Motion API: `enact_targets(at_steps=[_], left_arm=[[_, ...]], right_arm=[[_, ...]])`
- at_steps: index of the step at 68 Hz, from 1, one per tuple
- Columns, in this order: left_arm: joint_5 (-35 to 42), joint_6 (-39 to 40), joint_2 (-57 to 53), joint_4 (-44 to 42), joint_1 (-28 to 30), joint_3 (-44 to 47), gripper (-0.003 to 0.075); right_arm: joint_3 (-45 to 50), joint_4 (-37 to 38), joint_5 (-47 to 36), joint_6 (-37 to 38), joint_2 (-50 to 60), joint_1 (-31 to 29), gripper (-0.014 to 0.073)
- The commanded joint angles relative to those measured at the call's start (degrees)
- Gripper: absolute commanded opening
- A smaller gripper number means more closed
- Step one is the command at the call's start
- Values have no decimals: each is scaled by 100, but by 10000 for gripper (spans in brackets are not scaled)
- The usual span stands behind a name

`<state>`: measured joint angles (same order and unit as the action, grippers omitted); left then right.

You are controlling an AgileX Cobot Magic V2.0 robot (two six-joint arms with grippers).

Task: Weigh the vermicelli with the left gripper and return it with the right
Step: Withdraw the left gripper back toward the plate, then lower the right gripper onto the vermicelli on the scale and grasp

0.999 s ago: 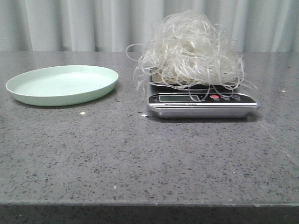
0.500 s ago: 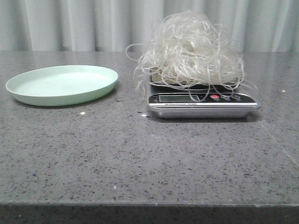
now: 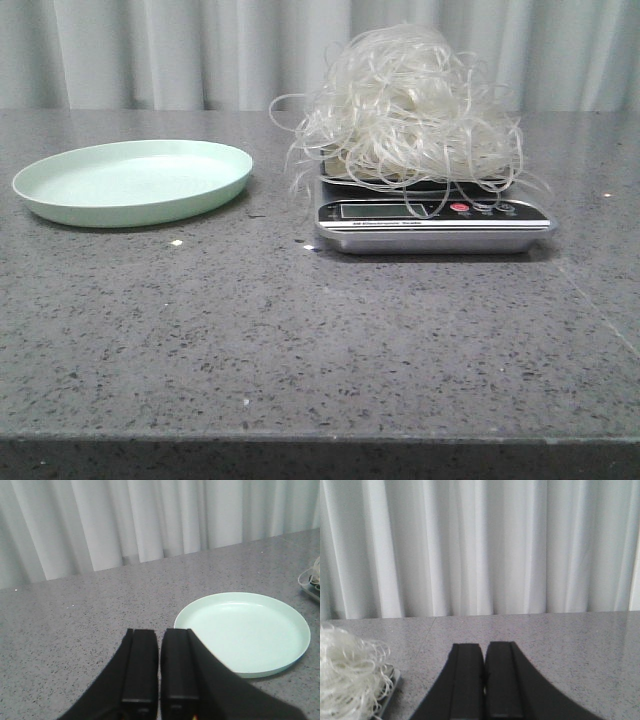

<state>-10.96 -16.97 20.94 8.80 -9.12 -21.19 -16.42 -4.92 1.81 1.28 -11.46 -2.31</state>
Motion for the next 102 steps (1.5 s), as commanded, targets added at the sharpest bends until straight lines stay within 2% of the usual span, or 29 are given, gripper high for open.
enact_targets(at_steps=[1, 10, 20, 28, 33, 41, 52, 66, 78, 102], left_arm=[[485, 75, 26, 75, 14, -162, 137], [485, 75, 26, 75, 14, -162, 137], [485, 75, 26, 75, 14, -162, 137], [485, 75, 26, 75, 14, -162, 137], [485, 75, 26, 75, 14, -162, 137], [485, 75, 26, 75, 14, -162, 137], [485, 75, 26, 75, 14, -162, 137], [485, 75, 26, 75, 14, -162, 137], [485, 75, 26, 75, 14, -162, 137], [485, 75, 26, 75, 14, -162, 137]], right_arm=[[-759, -157, -214, -23, -691, -5, 151], [-1754, -190, 44, -23, -1536, 79, 151], [-2722, -185, 189, -23, -2424, 742, 151], [-3420, -128, 651, -23, -3184, 1333, 160], [-3834, -121, 985, -23, -3648, 1714, 211], [-4487, -121, 1500, -28, -4439, 2154, 361], [-5338, -121, 2348, -28, -5384, 2498, 491], [-6382, -177, 3214, -28, -6495, 2747, 584], [-7054, -188, 3863, -28, -7349, 2788, 603], [-7218, -182, 4353, -28, -8441, 2788, 603]])
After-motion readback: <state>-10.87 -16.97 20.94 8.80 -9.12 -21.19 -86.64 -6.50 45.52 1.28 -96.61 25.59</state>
